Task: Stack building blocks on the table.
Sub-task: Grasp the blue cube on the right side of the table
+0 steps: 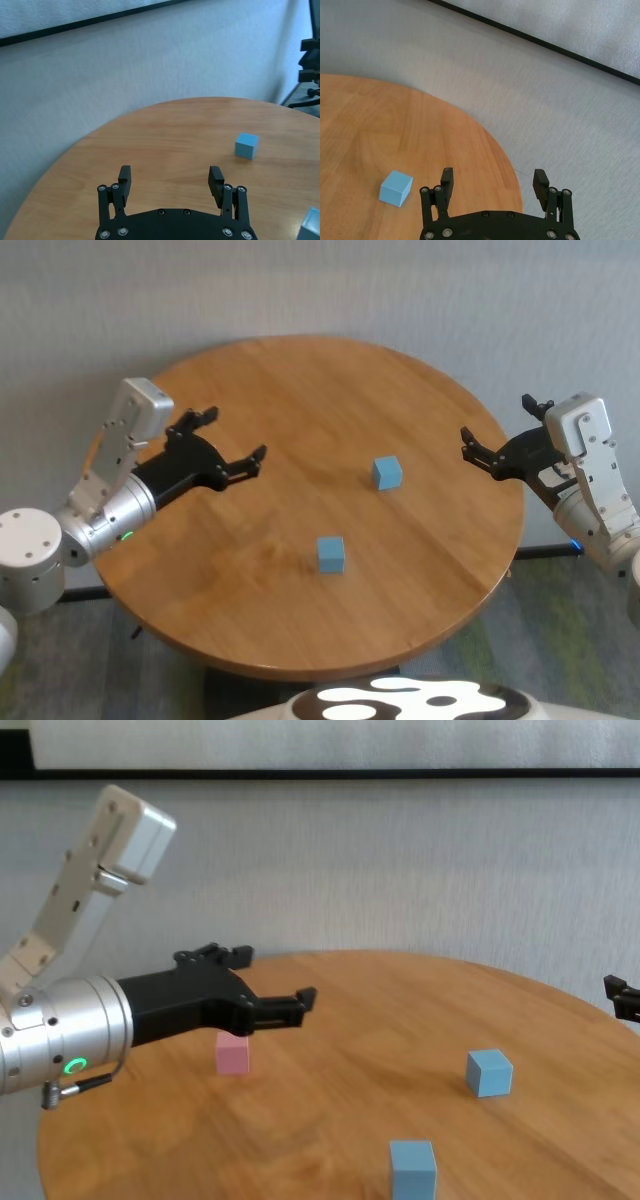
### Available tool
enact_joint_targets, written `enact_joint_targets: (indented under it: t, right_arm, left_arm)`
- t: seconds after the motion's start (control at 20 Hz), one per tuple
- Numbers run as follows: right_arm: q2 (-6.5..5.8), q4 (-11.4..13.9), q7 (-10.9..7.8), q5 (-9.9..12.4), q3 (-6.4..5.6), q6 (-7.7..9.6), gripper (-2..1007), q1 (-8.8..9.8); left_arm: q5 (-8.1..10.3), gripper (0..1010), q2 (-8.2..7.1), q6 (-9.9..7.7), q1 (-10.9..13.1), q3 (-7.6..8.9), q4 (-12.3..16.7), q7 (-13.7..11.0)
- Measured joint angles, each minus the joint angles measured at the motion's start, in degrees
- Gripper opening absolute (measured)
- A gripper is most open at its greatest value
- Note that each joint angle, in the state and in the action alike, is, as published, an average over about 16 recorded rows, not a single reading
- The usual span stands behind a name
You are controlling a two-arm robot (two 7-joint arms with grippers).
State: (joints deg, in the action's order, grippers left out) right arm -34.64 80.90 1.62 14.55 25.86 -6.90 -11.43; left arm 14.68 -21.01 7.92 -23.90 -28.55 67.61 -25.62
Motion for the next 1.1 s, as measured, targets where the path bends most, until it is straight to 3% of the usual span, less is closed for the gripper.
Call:
enact_joint_targets:
  t: [0.5,1.1]
  right_arm:
    - [0.0,0.0,0.0,0.0,0.0,0.0,1005,0.0]
    - [0.0,0.0,0.0,0.0,0.0,0.0,1005,0.0]
  left_arm:
    - [-2.19,1000,0.93,0.94,2.4,3.35,1.3,6.1]
    - [-3.19,1000,1.99,0.44,3.5,5.43,1.5,7.5]
